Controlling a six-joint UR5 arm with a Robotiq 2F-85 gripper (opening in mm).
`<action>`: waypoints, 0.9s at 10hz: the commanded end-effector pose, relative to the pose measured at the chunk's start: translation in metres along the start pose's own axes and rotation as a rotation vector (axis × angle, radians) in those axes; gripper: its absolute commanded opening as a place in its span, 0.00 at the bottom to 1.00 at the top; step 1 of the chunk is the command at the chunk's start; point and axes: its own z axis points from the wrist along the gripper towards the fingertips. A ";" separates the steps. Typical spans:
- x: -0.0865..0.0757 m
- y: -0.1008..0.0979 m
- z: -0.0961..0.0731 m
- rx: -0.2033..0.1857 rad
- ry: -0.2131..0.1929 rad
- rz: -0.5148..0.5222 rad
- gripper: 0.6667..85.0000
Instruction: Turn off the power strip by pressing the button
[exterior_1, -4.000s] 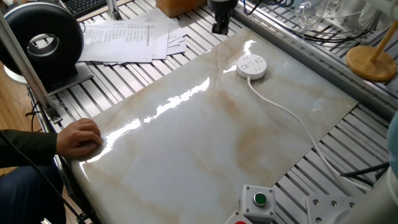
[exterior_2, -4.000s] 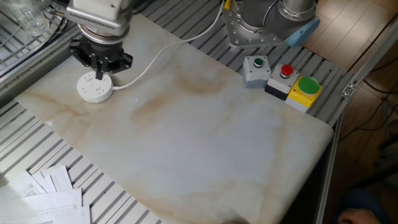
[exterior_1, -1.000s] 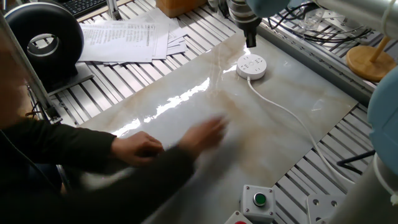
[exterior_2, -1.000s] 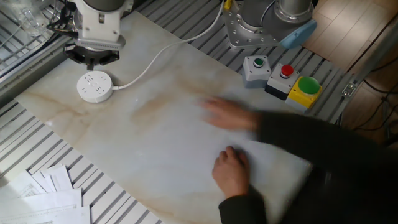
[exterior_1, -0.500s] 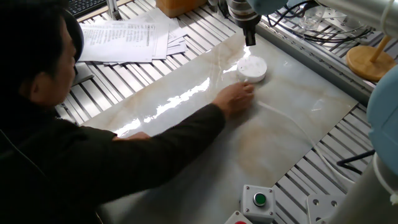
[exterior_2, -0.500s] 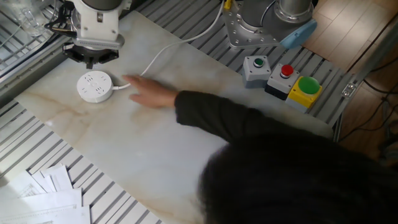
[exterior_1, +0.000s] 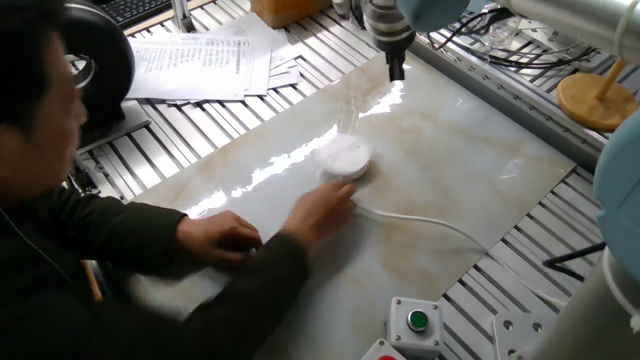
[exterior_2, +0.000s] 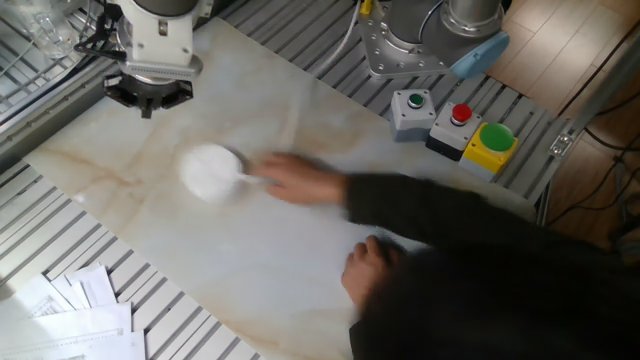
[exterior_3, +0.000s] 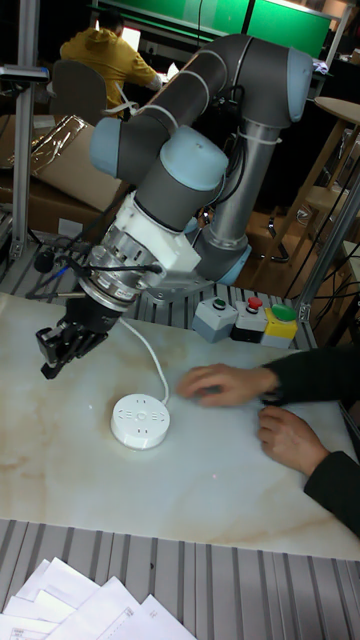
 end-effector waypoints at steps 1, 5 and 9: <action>-0.034 0.048 -0.002 -0.039 -0.041 0.098 0.00; -0.076 0.146 -0.054 -0.142 -0.019 0.365 0.00; -0.074 0.144 -0.036 -0.103 -0.011 0.273 0.00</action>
